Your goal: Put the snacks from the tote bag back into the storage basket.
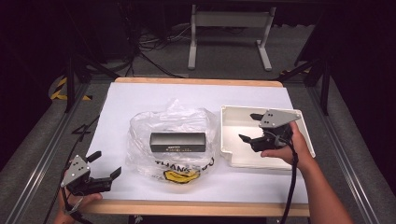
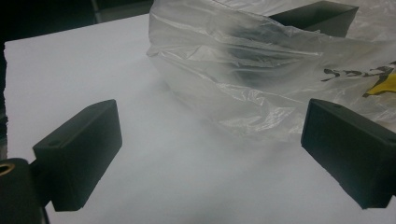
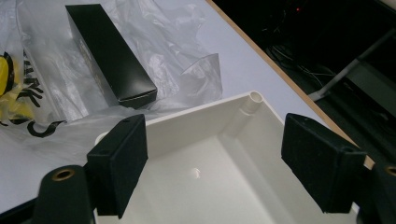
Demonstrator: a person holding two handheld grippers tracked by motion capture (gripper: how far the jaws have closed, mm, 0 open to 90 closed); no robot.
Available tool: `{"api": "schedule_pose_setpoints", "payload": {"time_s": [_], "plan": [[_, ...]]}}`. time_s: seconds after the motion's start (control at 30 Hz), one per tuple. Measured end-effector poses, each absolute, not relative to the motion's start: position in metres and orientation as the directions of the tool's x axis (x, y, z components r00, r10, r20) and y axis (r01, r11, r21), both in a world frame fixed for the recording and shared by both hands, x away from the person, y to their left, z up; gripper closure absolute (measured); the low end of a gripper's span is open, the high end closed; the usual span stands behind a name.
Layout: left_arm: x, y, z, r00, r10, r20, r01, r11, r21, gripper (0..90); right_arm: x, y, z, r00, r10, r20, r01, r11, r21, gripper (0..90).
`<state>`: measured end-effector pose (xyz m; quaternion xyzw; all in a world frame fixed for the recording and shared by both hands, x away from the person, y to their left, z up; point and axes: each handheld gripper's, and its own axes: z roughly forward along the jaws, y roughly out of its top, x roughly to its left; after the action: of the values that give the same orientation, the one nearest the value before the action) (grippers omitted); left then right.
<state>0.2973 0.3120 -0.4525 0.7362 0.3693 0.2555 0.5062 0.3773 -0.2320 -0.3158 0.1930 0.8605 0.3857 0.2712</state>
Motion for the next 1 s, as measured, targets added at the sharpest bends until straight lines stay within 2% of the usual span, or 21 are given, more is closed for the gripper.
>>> {"api": "schedule_pose_setpoints", "payload": {"time_s": [0.6, 1.0], "plan": [[0.298, 0.313, -0.452, 0.597, 0.802, 0.0, 0.283, -0.211, 0.936, 6.4, 0.404, -0.174, -0.314, -0.844, 0.428, -0.325, 0.083, 0.702, 0.707, 25.9], [0.298, 0.313, -0.453, 0.595, 0.804, -0.001, 0.286, -0.211, 0.935, 6.4, 0.416, -0.155, -0.322, -0.867, 0.401, -0.296, 0.087, 0.707, 0.702, 27.3]]}}
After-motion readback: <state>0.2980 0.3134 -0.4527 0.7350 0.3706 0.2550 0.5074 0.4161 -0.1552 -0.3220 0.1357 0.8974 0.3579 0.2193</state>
